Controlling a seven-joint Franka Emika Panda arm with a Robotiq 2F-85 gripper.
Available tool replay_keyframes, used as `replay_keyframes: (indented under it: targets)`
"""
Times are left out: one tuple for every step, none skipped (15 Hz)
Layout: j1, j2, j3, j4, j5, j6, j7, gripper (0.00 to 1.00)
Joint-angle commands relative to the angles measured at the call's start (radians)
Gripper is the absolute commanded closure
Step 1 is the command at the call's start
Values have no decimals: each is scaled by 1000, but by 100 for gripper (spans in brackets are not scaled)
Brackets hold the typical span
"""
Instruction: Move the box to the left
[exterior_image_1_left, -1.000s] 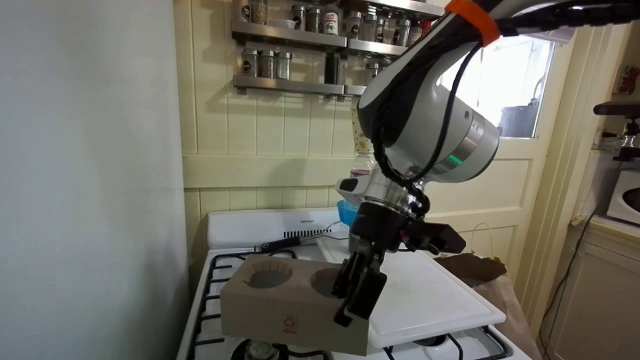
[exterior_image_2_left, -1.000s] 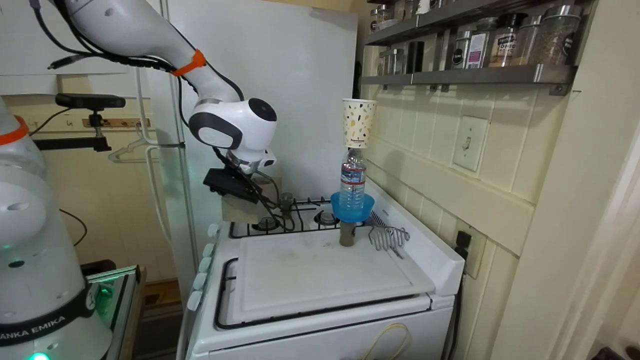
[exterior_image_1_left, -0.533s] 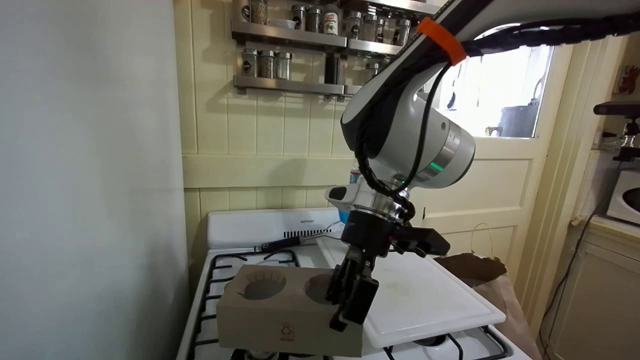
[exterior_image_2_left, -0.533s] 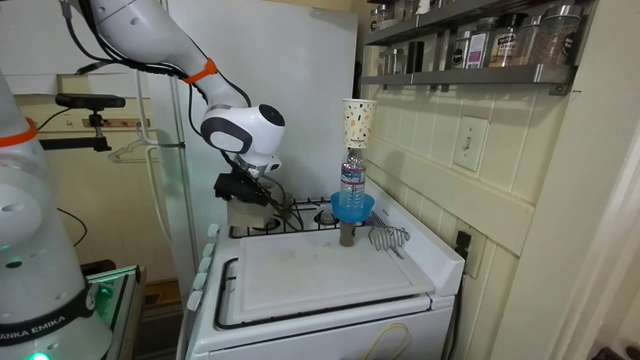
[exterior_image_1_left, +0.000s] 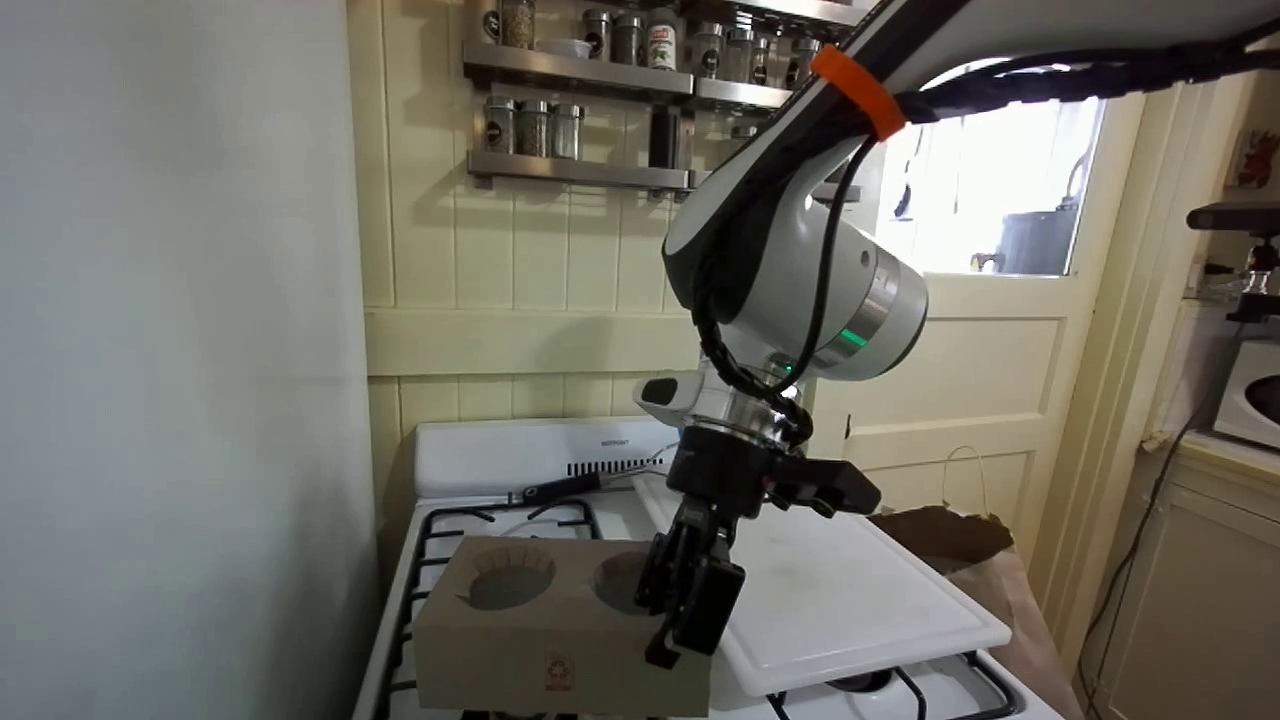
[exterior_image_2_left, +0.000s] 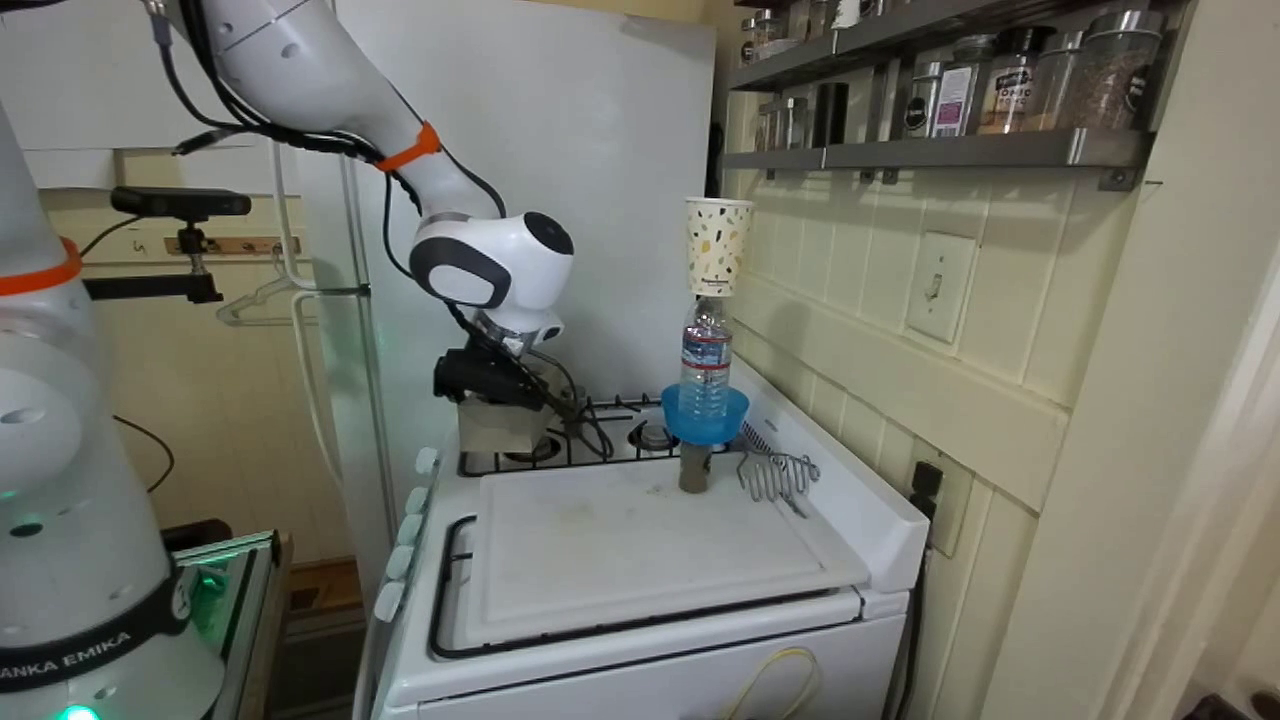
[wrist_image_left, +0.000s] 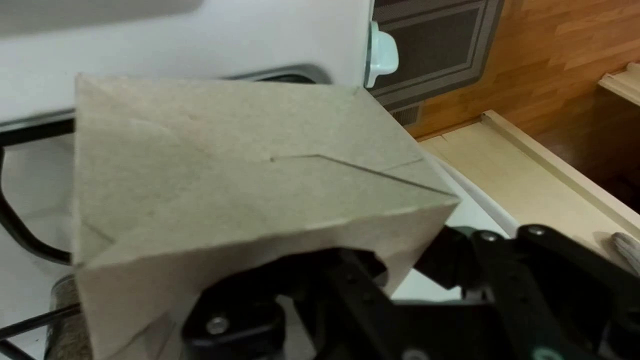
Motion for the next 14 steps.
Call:
replay_keyframes:
  targets:
    - [-13, 20, 23, 17, 19, 13, -32, 100]
    - [-13, 27, 24, 23, 21, 10, -36, 100]
    - [-13, 37, 26, 29, 23, 7, -36, 100]
    - [-13, 43, 28, 34, 25, 4, -38, 100]
    - [-14, 49, 31, 36, 26, 5, -40, 100]
    - [-16, 54, 33, 38, 25, 4, -41, 99]
    - [-18, 58, 34, 39, 25, 3, -42, 83]
    - [-20, 62, 35, 42, 25, 2, -42, 73]
    - [-22, 66, 35, 44, 25, 2, -43, 70]
    - [-24, 69, 36, 45, 26, 2, -46, 64]
    - [-26, 72, 36, 47, 26, 2, -48, 55]
    - [-28, 73, 37, 48, 26, 2, -50, 48]
    - [-29, 73, 37, 49, 26, 3, -50, 39]
    - [-30, 72, 38, 49, 25, 6, -49, 33]
